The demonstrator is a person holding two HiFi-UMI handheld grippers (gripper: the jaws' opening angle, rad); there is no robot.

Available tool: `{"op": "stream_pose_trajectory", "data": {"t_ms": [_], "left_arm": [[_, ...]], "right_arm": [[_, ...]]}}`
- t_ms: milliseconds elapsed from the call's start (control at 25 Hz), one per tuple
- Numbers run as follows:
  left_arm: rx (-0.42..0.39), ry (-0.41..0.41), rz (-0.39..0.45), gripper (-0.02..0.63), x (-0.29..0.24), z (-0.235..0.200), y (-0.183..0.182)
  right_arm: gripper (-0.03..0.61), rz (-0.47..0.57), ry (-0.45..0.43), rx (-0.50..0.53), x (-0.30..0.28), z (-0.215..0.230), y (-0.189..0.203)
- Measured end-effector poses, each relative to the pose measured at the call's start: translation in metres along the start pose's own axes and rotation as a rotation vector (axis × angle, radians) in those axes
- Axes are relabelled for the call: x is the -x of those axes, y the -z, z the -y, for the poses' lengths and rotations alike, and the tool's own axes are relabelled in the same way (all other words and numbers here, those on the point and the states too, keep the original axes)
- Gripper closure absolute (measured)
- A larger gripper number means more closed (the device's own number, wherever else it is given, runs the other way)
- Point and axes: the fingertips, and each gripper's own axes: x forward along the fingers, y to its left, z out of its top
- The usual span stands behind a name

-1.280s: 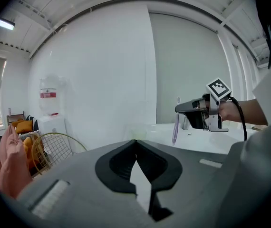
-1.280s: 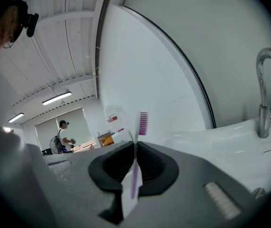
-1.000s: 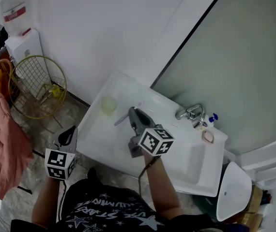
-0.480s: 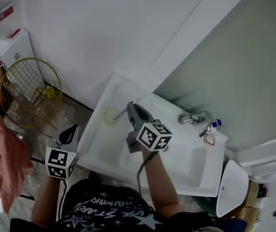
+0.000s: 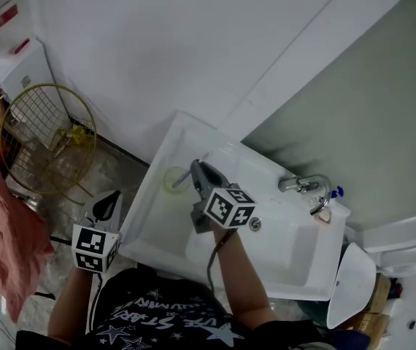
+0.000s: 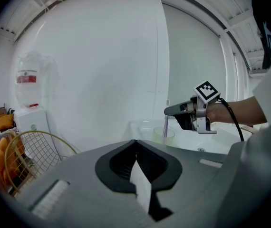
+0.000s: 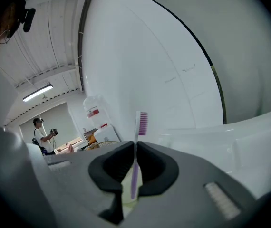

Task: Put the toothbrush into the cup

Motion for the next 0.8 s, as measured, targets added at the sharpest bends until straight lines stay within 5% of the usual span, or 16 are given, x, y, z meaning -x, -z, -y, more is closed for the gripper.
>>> {"op": "stream_pose_trajectory", "data": {"t_ms": [800], "left_arm": [[0.039, -0.022, -0.04, 0.604, -0.007, 0.006, 0.014]], "right_arm": [[0.557, -0.109, -0.03, -0.011, -0.021, 0.014, 0.036]]}}
